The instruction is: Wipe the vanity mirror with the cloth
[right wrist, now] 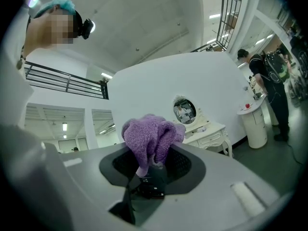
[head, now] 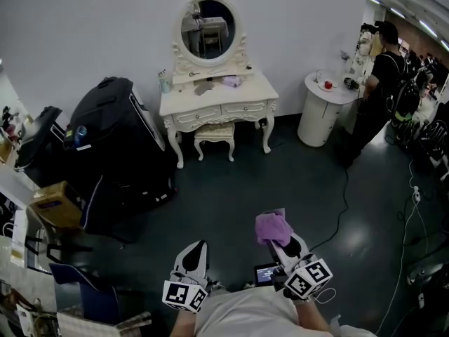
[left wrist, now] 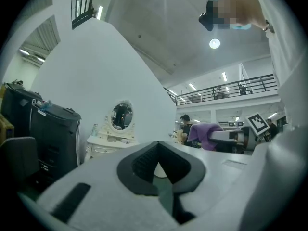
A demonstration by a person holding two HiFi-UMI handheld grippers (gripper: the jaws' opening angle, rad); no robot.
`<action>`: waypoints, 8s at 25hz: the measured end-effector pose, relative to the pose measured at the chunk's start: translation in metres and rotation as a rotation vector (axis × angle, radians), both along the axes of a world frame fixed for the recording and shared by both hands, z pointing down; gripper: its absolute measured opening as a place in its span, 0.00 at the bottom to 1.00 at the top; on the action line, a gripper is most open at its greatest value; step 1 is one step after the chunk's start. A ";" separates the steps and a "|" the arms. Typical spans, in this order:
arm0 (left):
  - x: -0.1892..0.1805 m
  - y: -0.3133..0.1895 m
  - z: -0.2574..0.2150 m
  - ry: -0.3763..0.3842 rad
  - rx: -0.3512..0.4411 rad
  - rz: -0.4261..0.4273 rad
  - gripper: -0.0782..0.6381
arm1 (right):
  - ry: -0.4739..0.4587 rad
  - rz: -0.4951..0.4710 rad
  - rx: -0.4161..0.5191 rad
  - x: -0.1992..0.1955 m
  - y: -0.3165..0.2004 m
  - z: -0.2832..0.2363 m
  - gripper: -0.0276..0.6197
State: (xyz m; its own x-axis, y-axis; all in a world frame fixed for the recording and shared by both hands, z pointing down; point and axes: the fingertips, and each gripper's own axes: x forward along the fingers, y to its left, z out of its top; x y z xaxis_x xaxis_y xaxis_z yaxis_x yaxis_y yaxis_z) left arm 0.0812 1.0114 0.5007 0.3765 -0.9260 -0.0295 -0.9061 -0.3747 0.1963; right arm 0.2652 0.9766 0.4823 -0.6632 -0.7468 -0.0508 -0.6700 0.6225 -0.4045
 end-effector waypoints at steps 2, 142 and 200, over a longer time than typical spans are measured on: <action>0.006 -0.002 0.004 0.006 -0.007 -0.014 0.11 | 0.004 -0.010 -0.001 0.007 0.000 0.003 0.26; -0.200 -1.203 -0.032 -0.054 0.010 -0.192 0.11 | 0.097 0.031 -0.131 -0.182 -1.225 0.026 0.26; -0.327 -1.372 -0.285 -0.150 0.224 -0.304 0.11 | 0.180 -0.119 0.331 -0.426 -1.449 -0.310 0.26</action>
State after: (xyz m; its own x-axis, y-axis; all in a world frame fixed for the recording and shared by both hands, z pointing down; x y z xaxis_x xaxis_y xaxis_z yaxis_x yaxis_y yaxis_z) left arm -0.2463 -0.3601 0.2157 0.1016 -0.9727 -0.2087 -0.9946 -0.1034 -0.0023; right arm -0.1606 -0.4721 0.1727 -0.7644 -0.6268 -0.1511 -0.6270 0.7773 -0.0521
